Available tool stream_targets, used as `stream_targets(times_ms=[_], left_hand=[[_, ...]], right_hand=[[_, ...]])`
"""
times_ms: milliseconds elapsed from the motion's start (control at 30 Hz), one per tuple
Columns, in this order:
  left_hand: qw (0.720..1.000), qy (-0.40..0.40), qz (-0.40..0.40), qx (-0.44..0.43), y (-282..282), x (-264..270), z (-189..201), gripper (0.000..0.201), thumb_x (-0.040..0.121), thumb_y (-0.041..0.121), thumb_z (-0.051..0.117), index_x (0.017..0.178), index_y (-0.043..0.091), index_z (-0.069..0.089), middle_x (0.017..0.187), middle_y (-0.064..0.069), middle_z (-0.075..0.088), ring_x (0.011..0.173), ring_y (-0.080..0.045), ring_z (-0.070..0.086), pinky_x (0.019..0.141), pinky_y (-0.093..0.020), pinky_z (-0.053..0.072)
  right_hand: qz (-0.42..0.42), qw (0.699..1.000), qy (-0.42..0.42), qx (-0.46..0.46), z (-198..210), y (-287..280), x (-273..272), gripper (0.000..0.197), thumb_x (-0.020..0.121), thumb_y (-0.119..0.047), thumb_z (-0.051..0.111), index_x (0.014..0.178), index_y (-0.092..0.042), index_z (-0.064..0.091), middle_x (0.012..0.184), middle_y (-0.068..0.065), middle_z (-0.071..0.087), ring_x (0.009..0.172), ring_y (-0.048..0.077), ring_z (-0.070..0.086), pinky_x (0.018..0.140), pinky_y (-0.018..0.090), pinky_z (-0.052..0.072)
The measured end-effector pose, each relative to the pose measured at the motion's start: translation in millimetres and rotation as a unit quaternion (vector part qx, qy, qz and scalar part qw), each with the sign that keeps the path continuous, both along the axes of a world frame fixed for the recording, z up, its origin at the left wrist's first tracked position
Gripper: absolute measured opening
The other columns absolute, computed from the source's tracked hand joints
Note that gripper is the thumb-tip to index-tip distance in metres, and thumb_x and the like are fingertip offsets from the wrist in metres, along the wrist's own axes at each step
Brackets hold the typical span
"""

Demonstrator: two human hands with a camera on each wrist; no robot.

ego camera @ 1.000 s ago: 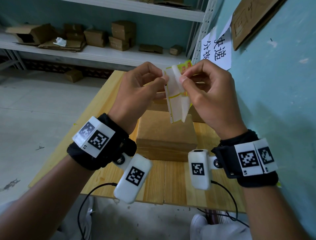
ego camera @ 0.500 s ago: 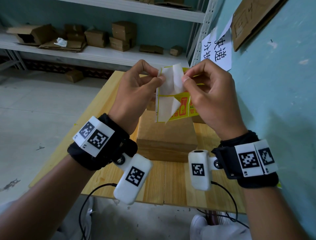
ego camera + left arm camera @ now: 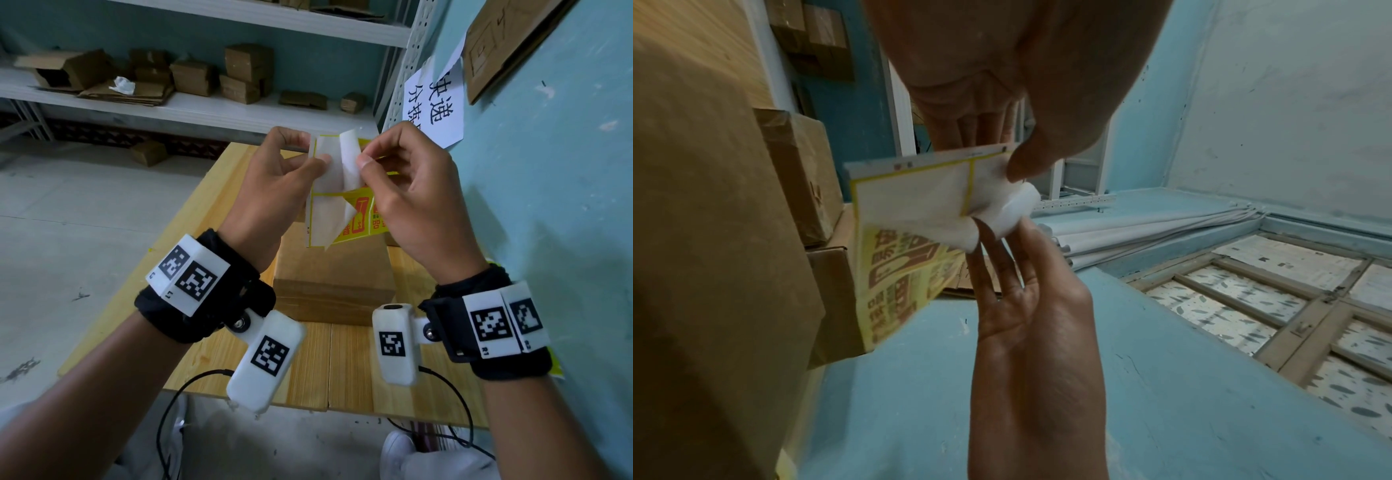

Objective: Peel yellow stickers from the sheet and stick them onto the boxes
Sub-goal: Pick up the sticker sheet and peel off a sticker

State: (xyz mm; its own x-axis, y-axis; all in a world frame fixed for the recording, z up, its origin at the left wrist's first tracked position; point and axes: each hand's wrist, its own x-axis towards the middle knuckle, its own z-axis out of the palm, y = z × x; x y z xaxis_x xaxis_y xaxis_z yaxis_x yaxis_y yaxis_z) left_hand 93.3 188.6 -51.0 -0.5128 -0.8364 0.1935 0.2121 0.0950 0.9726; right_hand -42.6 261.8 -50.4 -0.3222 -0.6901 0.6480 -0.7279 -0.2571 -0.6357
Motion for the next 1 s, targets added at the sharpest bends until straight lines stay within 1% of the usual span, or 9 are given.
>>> stream_targets(times_ms=[100, 200, 333, 433, 500, 633, 767, 900, 1000], left_hand=[[1.000, -0.008, -0.009, -0.022, -0.8, 1.1, -0.1, 0.022, 0.096, 0.015, 0.057, 0.116, 0.007, 0.060, 0.092, -0.005, 0.074, 0.084, -0.019, 0.072, 0.079, -0.045, 0.060], [0.999, -0.015, -0.009, -0.039, 0.0, 1.3, 0.2, 0.016, 0.097, 0.022, 0.055, 0.099, 0.015, 0.069, 0.083, 0.004, 0.074, 0.078, -0.011, 0.071, 0.075, -0.042, 0.059], [0.999, -0.015, 0.004, -0.036, -0.6, 0.8, -0.9, 0.025, 0.099, 0.027, 0.052, 0.087, 0.017, 0.071, 0.072, 0.011, 0.071, 0.071, -0.005, 0.067, 0.075, -0.044, 0.058], [1.000, -0.010, 0.006, -0.027, -1.7, 1.1, -1.0, 0.026, 0.100, 0.027, 0.049, 0.087, 0.020, 0.070, 0.069, 0.014, 0.070, 0.068, -0.002, 0.066, 0.073, -0.036, 0.058], [1.000, -0.009, 0.004, -0.023, -2.1, 1.2, -1.1, 0.027, 0.101, 0.027, 0.049, 0.088, 0.019, 0.070, 0.070, 0.012, 0.070, 0.068, -0.004, 0.067, 0.074, -0.038, 0.057], [1.000, 0.001, 0.003, -0.009, -1.7, 0.2, -1.2, 0.029, 0.101, 0.026, 0.048, 0.085, 0.018, 0.070, 0.069, 0.009, 0.070, 0.069, -0.008, 0.066, 0.081, -0.049, 0.056], [1.000, 0.010, 0.008, 0.006, -2.0, -0.2, -0.6, 0.030, 0.101, 0.025, 0.047, 0.085, 0.015, 0.070, 0.073, 0.006, 0.071, 0.072, -0.010, 0.067, 0.081, -0.046, 0.057], [1.000, 0.016, 0.014, 0.013, -5.7, -0.4, -1.4, 0.031, 0.102, 0.025, 0.046, 0.102, 0.003, 0.068, 0.094, -0.010, 0.068, 0.082, -0.018, 0.065, 0.080, -0.041, 0.058], [1.000, 0.010, 0.018, 0.006, -6.6, 0.3, -1.5, 0.037, 0.103, 0.027, 0.044, 0.110, -0.003, 0.064, 0.098, -0.013, 0.064, 0.084, -0.021, 0.062, 0.078, -0.040, 0.055]], right_hand=[[0.012, 1.000, 0.014, 0.009, 0.1, 1.0, 1.4, 0.005, 0.094, -0.012, 0.061, 0.092, -0.007, 0.061, 0.085, -0.001, 0.064, 0.081, 0.010, 0.063, 0.076, 0.027, 0.055], [0.019, 0.999, 0.028, 0.012, 0.1, 0.6, 2.8, 0.006, 0.094, -0.011, 0.061, 0.092, -0.006, 0.062, 0.086, 0.000, 0.065, 0.081, 0.010, 0.064, 0.076, 0.031, 0.055], [0.019, 0.999, 0.032, 0.014, -0.6, 0.2, 4.7, 0.005, 0.094, -0.012, 0.061, 0.092, -0.007, 0.062, 0.086, 0.000, 0.065, 0.081, 0.008, 0.063, 0.077, 0.028, 0.055], [0.016, 0.999, 0.031, 0.013, -0.9, 0.5, 5.0, 0.004, 0.094, -0.012, 0.061, 0.092, -0.009, 0.061, 0.086, -0.001, 0.065, 0.081, 0.008, 0.063, 0.077, 0.027, 0.055], [0.014, 0.999, 0.028, 0.012, -0.8, 0.3, 4.9, 0.004, 0.094, -0.013, 0.061, 0.092, -0.009, 0.061, 0.087, -0.001, 0.065, 0.082, 0.008, 0.063, 0.077, 0.028, 0.055], [0.013, 1.000, 0.023, 0.013, -0.9, 0.2, 5.1, 0.004, 0.094, -0.013, 0.061, 0.093, -0.009, 0.060, 0.087, -0.001, 0.065, 0.082, 0.009, 0.064, 0.077, 0.027, 0.055], [0.011, 1.000, 0.011, 0.012, -0.8, 0.4, 3.7, 0.003, 0.094, -0.012, 0.061, 0.092, -0.010, 0.060, 0.087, -0.003, 0.064, 0.083, 0.008, 0.063, 0.077, 0.027, 0.055], [0.015, 1.000, -0.002, 0.001, -0.5, -0.2, 2.4, 0.003, 0.094, -0.011, 0.060, 0.092, -0.008, 0.059, 0.086, -0.004, 0.063, 0.082, 0.009, 0.063, 0.079, 0.030, 0.055], [0.017, 1.000, -0.011, 0.000, -1.2, -1.0, 2.3, 0.004, 0.094, -0.011, 0.060, 0.091, -0.009, 0.059, 0.086, -0.004, 0.062, 0.082, 0.010, 0.063, 0.078, 0.030, 0.055]])
